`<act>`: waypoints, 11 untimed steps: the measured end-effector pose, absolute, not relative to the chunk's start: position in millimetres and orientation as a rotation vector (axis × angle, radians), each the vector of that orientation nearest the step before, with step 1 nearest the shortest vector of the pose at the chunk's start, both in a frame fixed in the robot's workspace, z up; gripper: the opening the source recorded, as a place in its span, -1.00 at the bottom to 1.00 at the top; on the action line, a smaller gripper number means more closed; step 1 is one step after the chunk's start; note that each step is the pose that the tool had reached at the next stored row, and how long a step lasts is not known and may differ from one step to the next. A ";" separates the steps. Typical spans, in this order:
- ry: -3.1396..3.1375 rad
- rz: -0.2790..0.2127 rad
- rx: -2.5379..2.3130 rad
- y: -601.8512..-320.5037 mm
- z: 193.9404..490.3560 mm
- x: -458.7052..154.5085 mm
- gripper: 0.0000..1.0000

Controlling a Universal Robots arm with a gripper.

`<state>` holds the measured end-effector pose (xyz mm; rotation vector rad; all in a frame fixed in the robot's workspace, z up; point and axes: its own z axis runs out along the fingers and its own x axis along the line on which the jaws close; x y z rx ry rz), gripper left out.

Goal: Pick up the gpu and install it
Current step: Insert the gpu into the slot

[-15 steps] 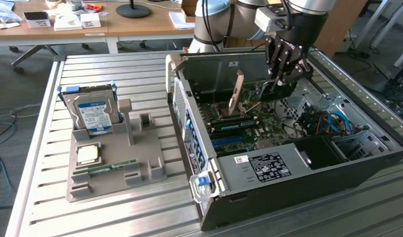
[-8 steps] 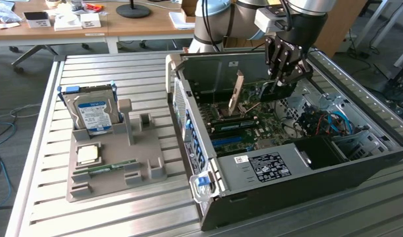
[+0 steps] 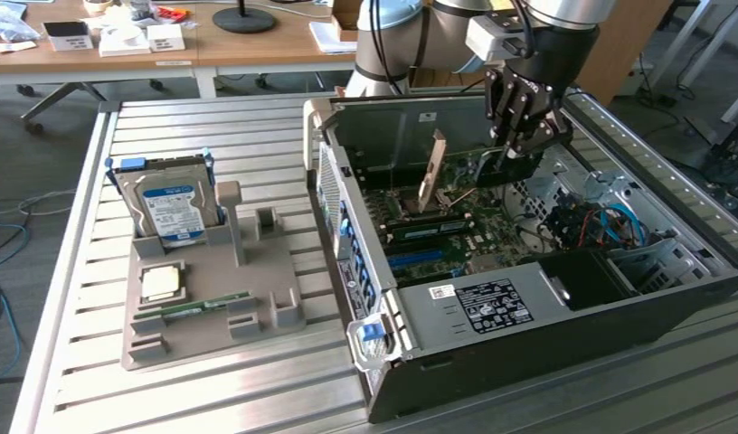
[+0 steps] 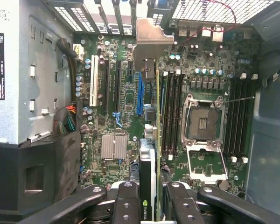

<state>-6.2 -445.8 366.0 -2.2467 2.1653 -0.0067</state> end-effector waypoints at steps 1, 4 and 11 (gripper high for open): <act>2.165 -0.007 -2.247 -445.8 366.0 -6.2 -0.47; 2.165 -0.007 -2.247 -445.8 365.9 -6.1 -0.47; 2.165 -0.007 -2.247 -445.8 364.3 -6.2 -0.47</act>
